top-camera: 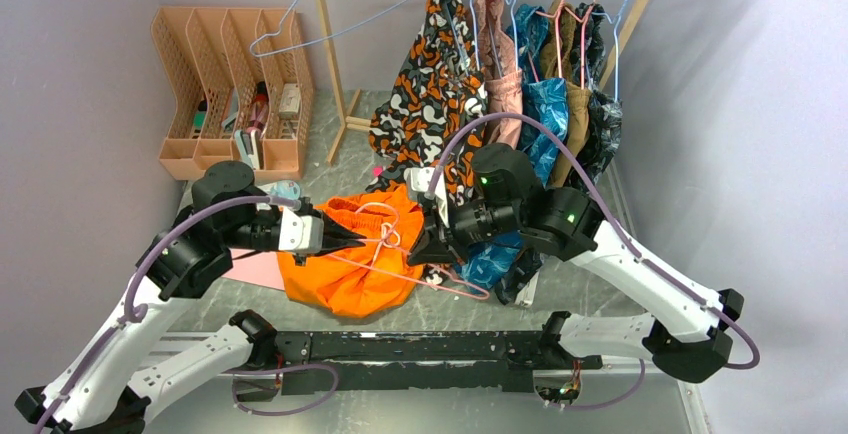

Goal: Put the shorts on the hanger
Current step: Pick up the hanger from the clothesline.

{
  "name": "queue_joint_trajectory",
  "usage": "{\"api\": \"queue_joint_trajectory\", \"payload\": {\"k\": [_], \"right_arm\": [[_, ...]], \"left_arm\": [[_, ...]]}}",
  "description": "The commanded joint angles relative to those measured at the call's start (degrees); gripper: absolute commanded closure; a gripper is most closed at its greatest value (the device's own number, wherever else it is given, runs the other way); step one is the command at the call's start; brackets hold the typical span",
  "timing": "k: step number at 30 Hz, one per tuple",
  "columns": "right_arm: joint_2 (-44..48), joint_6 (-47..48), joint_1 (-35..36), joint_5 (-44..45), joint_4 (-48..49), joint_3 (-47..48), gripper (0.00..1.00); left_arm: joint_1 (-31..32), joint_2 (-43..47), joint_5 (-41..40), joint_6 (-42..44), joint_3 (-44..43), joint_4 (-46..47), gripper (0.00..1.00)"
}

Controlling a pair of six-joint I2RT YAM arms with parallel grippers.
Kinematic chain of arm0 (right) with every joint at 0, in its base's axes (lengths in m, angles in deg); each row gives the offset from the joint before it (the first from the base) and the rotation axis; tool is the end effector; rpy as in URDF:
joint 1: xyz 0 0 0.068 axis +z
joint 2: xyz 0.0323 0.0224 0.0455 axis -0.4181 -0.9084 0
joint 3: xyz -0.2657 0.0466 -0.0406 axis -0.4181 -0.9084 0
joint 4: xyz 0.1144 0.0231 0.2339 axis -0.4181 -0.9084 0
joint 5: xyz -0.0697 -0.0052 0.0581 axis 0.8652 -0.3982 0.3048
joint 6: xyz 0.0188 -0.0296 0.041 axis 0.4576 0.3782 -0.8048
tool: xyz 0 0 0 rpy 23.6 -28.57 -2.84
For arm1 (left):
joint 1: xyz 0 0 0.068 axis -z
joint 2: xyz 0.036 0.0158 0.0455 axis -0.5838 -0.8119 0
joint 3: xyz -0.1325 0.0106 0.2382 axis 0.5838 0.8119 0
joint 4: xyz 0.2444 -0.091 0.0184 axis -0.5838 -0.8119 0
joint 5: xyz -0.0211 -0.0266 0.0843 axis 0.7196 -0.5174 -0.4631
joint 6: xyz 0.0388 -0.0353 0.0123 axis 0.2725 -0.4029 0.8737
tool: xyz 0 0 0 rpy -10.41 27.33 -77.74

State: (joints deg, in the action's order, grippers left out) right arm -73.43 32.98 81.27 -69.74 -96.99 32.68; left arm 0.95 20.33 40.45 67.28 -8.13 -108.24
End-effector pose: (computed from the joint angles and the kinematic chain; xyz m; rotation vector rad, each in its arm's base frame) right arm 0.1028 0.1949 0.4165 -1.5335 1.5638 1.1575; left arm 0.0922 -0.1027 0.4045 1.4682 1.1310 -0.8913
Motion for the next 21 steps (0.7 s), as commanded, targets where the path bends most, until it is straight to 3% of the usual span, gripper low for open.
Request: {"api": "queue_joint_trajectory", "payload": {"k": [1, 4, 7, 8, 10, 15, 21], "right_arm": [[1.2, -0.2, 0.9, -2.5, 1.9, -0.2, 1.00], [1.2, -1.1, 0.9, -1.8, 3.0, -0.5, 1.00], [1.7, -3.3, 0.9, -0.3, 6.1, -1.3, 0.60], [2.1, -4.3, 0.9, 0.8, 7.8, -1.9, 0.52], [4.0, -8.4, 0.9, 4.5, 15.1, -5.5, 0.44], [8.2, -13.3, 0.8, 12.4, 27.7, -11.2, 0.38], [7.5, -17.0, 0.8, 15.7, 36.6, -13.9, 0.40]], "left_arm": [[-0.1, -0.4, -0.8, -1.1, 0.8, 3.7, 0.93], [-0.1, -0.2, -0.8, -2.5, 1.6, 5.2, 0.93], [-0.2, 0.6, -1.1, -4.6, 3.1, 8.2, 0.93], [-0.1, 1.2, -1.1, -5.4, 3.8, 9.5, 0.93], [-0.1, 2.6, -1.3, -7.0, 5.9, 12.8, 0.93], [-0.2, 5.5, -0.5, -11.8, 12.0, 21.8, 0.93], [-0.1, 6.1, 1.0, -15.3, 15.0, 26.9, 0.93]]}}
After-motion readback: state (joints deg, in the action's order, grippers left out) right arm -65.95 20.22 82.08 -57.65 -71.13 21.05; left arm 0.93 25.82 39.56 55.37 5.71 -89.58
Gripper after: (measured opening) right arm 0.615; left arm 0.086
